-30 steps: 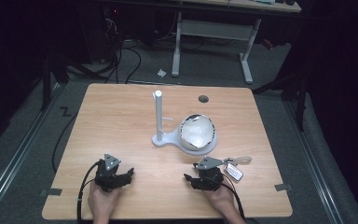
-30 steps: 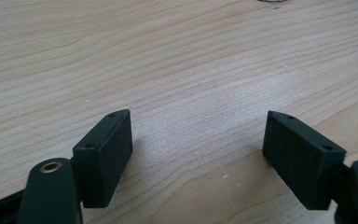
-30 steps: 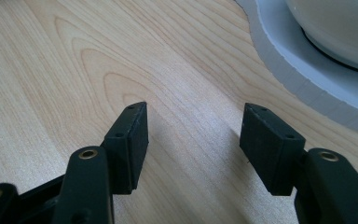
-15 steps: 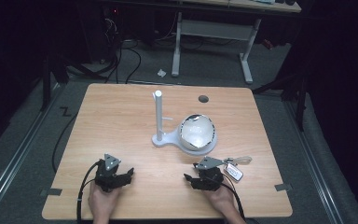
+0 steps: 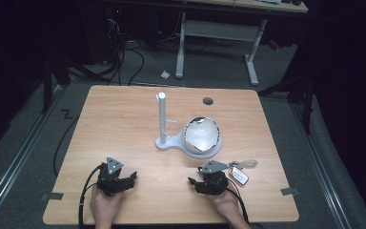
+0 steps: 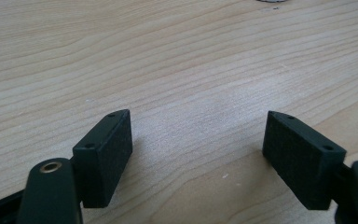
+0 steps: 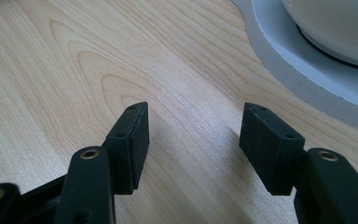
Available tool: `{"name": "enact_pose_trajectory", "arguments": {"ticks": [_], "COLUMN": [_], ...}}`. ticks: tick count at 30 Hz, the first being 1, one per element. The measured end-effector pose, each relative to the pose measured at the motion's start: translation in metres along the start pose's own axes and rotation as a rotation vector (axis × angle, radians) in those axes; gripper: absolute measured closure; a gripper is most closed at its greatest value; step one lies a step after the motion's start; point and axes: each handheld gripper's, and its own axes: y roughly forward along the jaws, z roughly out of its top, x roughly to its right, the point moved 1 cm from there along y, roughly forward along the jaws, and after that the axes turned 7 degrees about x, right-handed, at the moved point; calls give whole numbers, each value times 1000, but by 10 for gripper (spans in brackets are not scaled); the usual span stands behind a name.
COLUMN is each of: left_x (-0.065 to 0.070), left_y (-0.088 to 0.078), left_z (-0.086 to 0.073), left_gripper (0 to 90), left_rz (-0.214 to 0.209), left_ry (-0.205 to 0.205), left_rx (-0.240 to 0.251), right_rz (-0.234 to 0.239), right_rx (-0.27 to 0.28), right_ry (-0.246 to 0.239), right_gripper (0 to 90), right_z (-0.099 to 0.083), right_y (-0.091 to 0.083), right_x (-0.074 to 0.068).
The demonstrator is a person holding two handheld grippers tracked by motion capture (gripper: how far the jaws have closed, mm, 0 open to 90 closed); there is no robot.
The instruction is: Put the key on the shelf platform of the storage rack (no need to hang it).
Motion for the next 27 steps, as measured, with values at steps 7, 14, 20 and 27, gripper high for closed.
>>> {"name": "enact_pose_trajectory", "arguments": {"ticks": [7, 14, 20, 27], "left_x": [0, 0, 0, 0], "left_y": [0, 0, 0, 0], "left_z": [0, 0, 0, 0], "left_gripper": [244, 244, 244, 243], "left_rz": [-2, -3, -3, -3], "left_ry": [-7, -9, 0, -3], "left_rx": [1, -1, -2, -1], "right_rz": [-24, -22, -22, -24], "right_rx": [0, 19, 45, 60], "right_ry": [17, 42, 60, 69], "right_gripper": [432, 495, 534, 571], "right_z": [0, -1, 1, 1], "right_y": [0, -3, -11, -20], "right_x": [-3, 0, 3, 8]}}
